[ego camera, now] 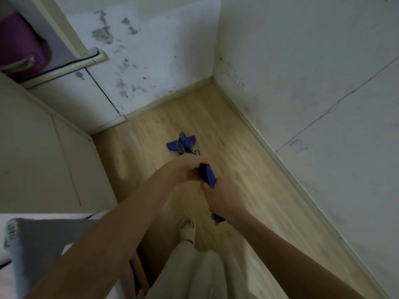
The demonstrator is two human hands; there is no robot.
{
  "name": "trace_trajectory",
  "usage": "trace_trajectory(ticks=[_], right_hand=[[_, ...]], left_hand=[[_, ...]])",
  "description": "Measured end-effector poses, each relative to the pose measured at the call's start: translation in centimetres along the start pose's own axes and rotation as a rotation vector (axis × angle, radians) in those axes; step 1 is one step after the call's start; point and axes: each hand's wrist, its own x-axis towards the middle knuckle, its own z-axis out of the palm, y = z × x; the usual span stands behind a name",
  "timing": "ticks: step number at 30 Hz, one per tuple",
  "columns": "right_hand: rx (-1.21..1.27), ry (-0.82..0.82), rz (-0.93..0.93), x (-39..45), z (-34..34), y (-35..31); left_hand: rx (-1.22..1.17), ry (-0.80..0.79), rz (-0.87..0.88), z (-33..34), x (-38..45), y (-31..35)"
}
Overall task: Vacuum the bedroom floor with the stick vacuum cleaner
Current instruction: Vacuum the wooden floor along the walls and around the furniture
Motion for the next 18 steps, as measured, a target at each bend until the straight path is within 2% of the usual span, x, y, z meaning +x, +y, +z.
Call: trace_trajectory(ticks=[12, 18], right_hand=[[0.046, 0.03, 0.05, 10.4, 1.5, -7.0], [-0.024, 0.065, -0.013, 14.7, 1.3, -8.8]], left_hand=[[-0.034, 0.008, 0.023, -7.2, 5.5, 6.6], [-0.081, 0.001, 0.035, -9.5, 8.5, 9.0]])
